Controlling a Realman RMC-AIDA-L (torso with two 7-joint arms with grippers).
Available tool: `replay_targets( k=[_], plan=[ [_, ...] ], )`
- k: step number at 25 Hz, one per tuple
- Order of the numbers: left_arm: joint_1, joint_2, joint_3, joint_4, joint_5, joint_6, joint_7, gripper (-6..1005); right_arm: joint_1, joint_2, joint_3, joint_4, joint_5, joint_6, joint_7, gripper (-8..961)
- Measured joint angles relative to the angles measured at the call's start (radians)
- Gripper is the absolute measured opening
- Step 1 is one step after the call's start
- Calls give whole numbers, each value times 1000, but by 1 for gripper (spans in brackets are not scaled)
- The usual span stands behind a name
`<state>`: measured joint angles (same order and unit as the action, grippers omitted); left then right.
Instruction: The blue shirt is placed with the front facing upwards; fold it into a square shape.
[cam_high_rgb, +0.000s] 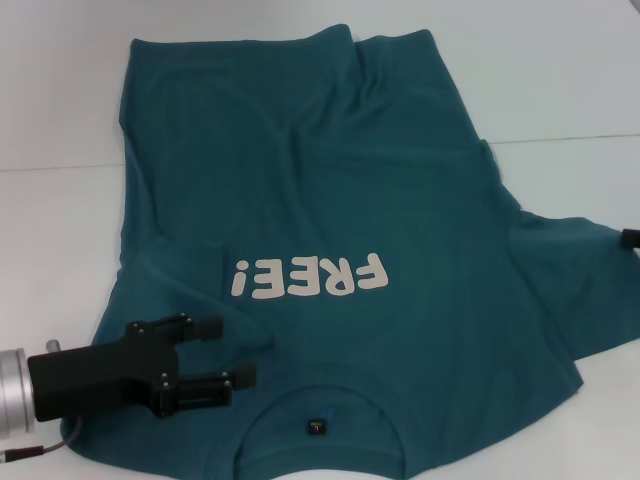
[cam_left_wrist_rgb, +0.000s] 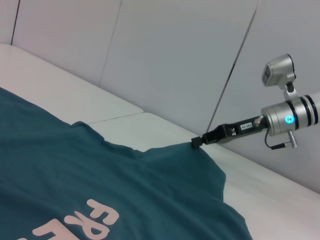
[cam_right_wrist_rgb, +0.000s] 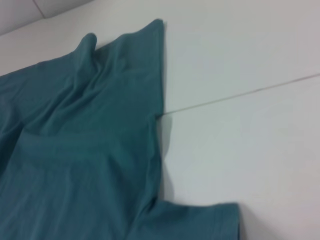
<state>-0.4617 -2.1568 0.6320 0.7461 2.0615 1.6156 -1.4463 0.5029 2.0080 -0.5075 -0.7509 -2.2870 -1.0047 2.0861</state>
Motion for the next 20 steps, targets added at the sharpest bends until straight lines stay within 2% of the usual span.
replay_targets(
  k=[10,20],
  plan=[
    [2,-3,0,-4,0,11,0,889,-4,13,-1,-29,1,7,-58,0],
    [2,-3,2,-5,-14,15,0,889,4,11,0,-41,14,6,-66,0]
  ],
)
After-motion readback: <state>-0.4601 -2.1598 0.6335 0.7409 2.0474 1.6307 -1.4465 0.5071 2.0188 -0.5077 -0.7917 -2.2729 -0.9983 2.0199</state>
